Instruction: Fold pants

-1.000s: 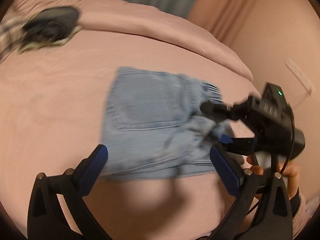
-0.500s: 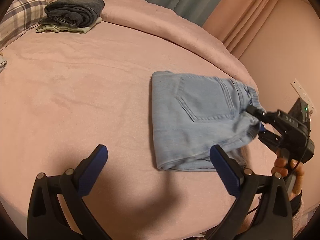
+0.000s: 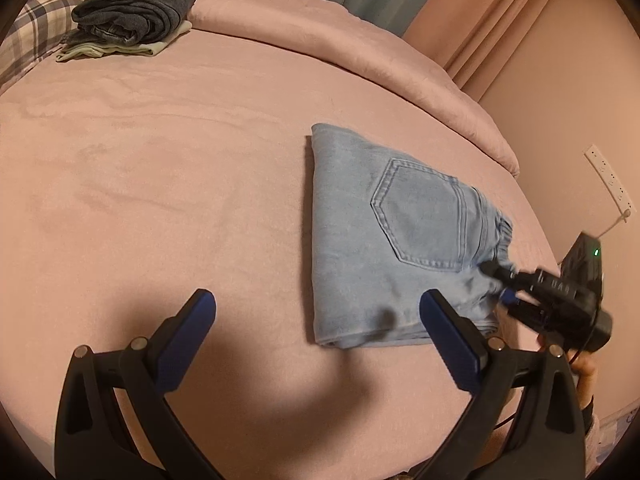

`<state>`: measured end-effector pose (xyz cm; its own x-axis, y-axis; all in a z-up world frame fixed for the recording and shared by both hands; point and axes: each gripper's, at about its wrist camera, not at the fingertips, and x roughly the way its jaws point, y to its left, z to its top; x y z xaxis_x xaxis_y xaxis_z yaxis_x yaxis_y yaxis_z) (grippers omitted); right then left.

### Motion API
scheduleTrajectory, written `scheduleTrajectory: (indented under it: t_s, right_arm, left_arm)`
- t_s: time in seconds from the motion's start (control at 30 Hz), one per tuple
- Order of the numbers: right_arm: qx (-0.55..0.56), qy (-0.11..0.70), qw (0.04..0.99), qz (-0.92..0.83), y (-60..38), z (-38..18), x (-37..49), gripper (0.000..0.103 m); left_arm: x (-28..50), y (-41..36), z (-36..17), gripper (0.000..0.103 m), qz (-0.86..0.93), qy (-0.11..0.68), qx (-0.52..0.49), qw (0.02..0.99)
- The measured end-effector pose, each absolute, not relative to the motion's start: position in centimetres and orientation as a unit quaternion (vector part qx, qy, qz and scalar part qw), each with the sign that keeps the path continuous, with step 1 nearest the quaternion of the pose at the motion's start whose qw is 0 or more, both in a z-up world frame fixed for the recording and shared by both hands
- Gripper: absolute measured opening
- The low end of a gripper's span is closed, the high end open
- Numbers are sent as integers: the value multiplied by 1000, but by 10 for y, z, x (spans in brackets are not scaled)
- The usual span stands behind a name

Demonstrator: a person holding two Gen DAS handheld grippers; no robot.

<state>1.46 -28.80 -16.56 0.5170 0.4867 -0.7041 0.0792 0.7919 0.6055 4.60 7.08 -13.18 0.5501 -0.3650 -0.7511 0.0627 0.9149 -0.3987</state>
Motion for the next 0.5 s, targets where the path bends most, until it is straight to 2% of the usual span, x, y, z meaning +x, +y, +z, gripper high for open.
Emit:
scheduleTrajectory:
  t_s: [0.07, 0.17, 0.4, 0.43, 0.47, 0.5]
  right_arm:
    - [303, 475, 815, 139, -292, -165, 12, 43]
    - [281, 466, 830, 125, -304, -146, 4, 66]
    - [202, 391, 888, 130, -309, -97, 6, 66]
    - [179, 383, 897, 133, -297, -90, 10, 64]
    - [159, 376, 902, 141, -285, -86, 14, 53]
    - [141, 373, 905, 151, -275, -83, 19, 47]
  left_arm:
    - [49, 68, -132, 102, -126, 460, -161, 864]
    - [54, 65, -128, 102, -130, 454, -149, 869]
    - [72, 35, -119, 102, -161, 433, -132, 877]
    - [75, 27, -119, 102, -168, 431, -125, 878]
    - [76, 17, -119, 101, -176, 429, -113, 879]
    - [78, 8, -120, 101, -181, 429, -99, 880]
